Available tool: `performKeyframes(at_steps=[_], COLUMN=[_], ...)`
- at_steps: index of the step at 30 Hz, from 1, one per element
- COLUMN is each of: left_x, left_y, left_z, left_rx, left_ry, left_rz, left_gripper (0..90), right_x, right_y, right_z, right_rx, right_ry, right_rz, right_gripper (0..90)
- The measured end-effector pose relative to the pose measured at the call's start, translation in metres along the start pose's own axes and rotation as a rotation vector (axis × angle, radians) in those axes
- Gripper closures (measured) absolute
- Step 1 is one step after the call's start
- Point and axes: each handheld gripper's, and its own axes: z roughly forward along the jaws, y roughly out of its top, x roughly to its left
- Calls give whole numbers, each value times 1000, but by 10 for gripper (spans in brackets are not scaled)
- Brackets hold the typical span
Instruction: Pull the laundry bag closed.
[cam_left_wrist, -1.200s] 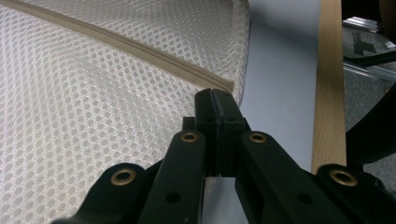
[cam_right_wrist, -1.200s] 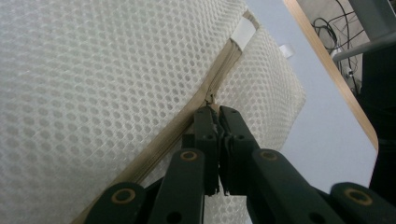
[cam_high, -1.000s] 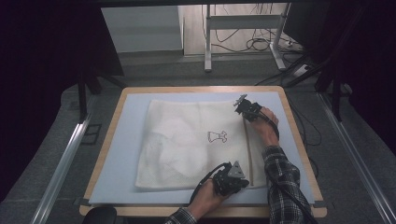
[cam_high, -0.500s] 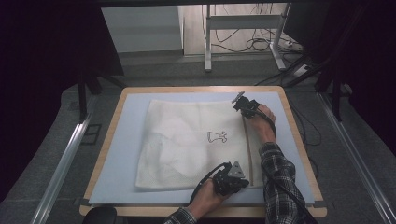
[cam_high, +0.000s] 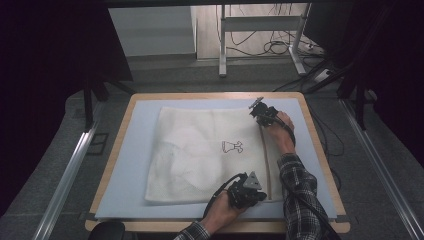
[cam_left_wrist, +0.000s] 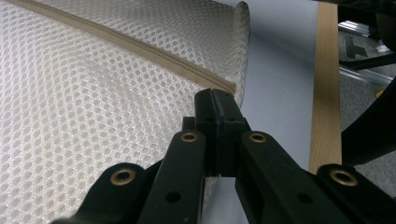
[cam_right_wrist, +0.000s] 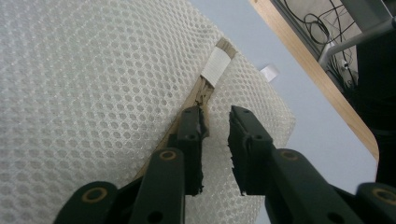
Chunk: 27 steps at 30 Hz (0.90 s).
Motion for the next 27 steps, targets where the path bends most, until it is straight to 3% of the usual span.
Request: performKeyframes(at_steps=[5,13,19,27], left_x=[1,2,-5,-8], left_y=[0,1,3,7], left_z=[-1,-3,-4,-10], left_rx=[-6,-21,-7,4], left_ry=[-6,-12,-12,-22], left_rz=[-8,-12,15,29], left_gripper=[881,755,616,348], right_x=[1,1,3,0], right_y=[-4,-9,-12,-20], right_z=[-5,-11,-13,-19], right_rx=[-27,-74,-92,-135], right_ry=[11,64,65,140], right_rz=[16,59,86,146], right_gripper=[667,567,502,384])
